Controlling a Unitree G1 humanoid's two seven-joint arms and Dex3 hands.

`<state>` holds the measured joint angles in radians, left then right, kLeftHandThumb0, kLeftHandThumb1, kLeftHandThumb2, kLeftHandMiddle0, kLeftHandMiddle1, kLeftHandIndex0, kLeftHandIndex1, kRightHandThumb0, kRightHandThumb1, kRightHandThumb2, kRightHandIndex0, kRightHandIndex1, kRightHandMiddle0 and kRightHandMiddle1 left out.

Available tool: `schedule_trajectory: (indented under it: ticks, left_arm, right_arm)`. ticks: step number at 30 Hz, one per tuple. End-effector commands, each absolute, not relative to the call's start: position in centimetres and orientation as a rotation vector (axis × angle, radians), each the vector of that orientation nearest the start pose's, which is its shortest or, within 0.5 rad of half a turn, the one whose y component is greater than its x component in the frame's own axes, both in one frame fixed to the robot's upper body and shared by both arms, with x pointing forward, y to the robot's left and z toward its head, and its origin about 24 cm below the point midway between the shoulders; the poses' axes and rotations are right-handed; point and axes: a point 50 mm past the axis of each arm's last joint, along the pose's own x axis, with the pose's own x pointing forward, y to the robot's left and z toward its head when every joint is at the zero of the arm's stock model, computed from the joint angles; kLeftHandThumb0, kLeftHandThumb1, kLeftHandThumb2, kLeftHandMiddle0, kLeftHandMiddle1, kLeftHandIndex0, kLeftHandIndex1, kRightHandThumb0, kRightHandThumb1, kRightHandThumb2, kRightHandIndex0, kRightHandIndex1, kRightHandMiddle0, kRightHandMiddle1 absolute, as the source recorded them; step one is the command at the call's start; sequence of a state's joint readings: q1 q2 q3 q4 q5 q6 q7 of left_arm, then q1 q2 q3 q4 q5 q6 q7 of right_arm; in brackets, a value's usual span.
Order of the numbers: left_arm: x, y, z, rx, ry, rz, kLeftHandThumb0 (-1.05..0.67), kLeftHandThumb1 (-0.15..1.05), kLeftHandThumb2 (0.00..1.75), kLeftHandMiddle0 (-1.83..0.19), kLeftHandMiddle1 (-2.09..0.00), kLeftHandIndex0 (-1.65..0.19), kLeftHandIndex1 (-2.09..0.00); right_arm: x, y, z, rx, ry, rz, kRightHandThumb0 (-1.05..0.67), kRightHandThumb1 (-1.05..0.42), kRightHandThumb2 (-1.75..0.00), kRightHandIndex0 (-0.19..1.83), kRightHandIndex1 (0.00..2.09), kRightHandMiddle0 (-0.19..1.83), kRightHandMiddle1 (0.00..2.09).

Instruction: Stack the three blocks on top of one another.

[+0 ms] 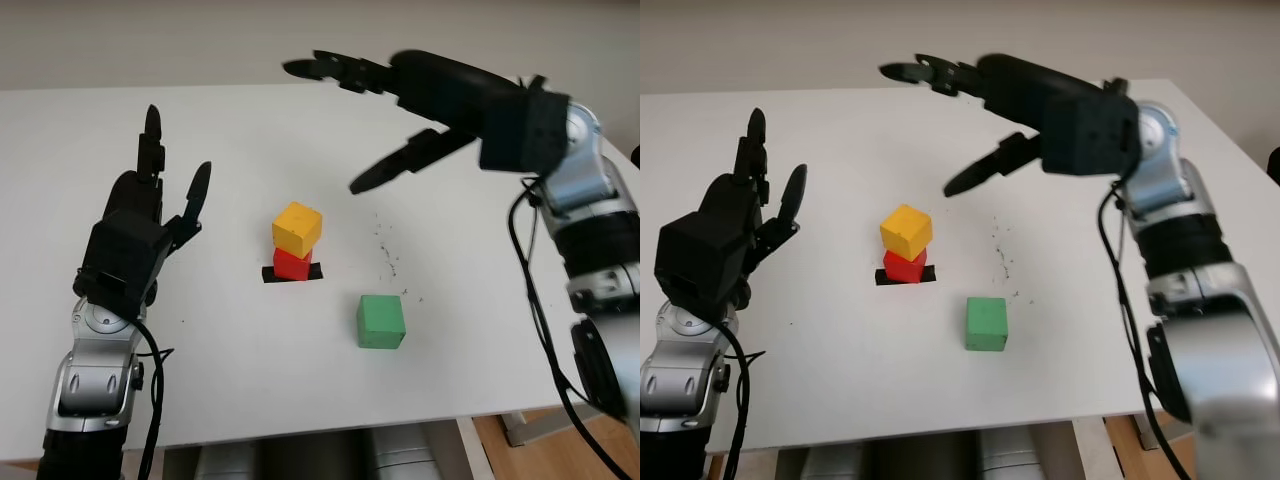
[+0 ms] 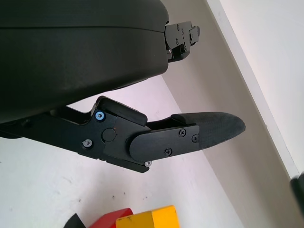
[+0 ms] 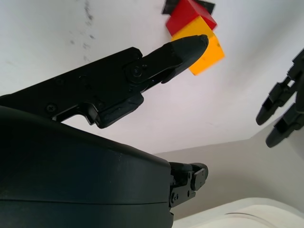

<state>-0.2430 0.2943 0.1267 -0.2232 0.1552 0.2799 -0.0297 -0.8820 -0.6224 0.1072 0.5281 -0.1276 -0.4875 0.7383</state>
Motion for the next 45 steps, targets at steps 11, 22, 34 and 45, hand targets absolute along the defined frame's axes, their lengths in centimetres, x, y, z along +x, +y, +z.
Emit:
schedule_trajectory:
  ticks: [11, 22, 34, 45]
  left_arm:
    - [29.0, 21.2, 15.4, 0.426, -0.203, 0.121, -0.78, 1.05, 0.6, 0.19, -0.02, 0.18, -0.05]
    - [29.3, 21.3, 15.6, 0.428, -0.192, 0.106, -0.77, 1.05, 0.59, 0.19, 0.0, 0.19, -0.05]
    - [29.1, 21.3, 15.7, 0.431, -0.182, 0.1, -0.77, 1.05, 0.59, 0.19, 0.0, 0.19, -0.04]
    - [29.0, 21.2, 15.7, 0.439, -0.182, 0.103, -0.77, 1.05, 0.6, 0.19, -0.01, 0.19, -0.05]
  right_arm:
    - [31.2, -22.6, 23.2, -1.117, -0.443, 0.715, -0.56, -0.92, -0.05, 0.0, 0.06, 0.25, 0.15]
    - [28.5, -22.4, 24.0, -1.291, -0.533, 0.872, -0.42, -0.9, -0.05, -0.04, 0.05, 0.35, 0.15]
    - [27.8, -20.1, 23.0, -1.534, -0.761, 0.979, -0.47, -0.84, -0.05, 0.01, 0.07, 0.43, 0.15]
    - [29.1, -18.7, 21.6, -1.581, -0.861, 1.052, -0.4, -0.83, -0.06, 0.02, 0.06, 0.42, 0.11]
